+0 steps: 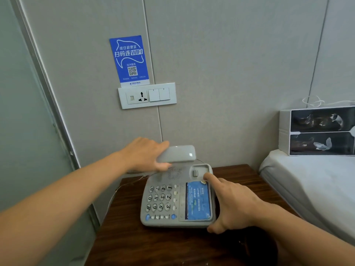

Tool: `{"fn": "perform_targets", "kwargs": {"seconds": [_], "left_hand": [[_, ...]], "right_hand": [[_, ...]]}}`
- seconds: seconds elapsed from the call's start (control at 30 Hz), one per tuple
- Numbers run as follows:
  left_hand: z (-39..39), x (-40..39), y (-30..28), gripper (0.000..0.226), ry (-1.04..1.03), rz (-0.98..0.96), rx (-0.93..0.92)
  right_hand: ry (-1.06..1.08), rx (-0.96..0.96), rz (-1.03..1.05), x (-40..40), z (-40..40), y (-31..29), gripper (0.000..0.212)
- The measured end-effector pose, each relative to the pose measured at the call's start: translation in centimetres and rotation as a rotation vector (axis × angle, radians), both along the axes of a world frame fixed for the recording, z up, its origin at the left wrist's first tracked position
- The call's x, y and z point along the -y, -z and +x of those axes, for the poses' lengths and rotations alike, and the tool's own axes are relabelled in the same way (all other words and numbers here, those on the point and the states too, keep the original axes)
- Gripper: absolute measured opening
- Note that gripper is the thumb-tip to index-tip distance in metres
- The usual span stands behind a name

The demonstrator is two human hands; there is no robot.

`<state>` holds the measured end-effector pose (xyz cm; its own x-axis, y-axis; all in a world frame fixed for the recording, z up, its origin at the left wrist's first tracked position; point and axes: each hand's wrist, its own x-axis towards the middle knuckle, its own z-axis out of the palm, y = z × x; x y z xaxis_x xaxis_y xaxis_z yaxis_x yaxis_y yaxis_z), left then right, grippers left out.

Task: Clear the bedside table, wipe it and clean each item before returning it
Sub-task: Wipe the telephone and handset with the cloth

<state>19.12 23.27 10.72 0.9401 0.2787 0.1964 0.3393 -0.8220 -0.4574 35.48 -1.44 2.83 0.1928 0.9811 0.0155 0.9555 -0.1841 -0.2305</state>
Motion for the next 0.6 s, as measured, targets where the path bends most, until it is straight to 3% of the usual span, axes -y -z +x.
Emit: {"fn": "perform_targets", "kwargs": {"seconds": [0.17,0.3,0.47,0.6], "left_hand": [[1.1,2.3,3.3,0.047,0.069,-0.342,-0.005],[1.6,1.7,5.5,0.048,0.068,-0.408,0.008],[1.7,0.2,6.3,0.066,0.031,-0.600,-0.030],[1.9,-0.3,6.6,0.061,-0.039,-0.616,-0.094]], "right_hand": [[-0.038,-0.017,-0.010,-0.4,0.6,0.4,0.131],[-0.045,-0.062,-0.023,-0.3,1.2,1.1,0.131],[-0.061,-0.152,-0.090,-0.7,2.1,1.2,0.134],[-0.076,-0.218,-0.134,-1.3,2.6,1.3,0.131]]}}
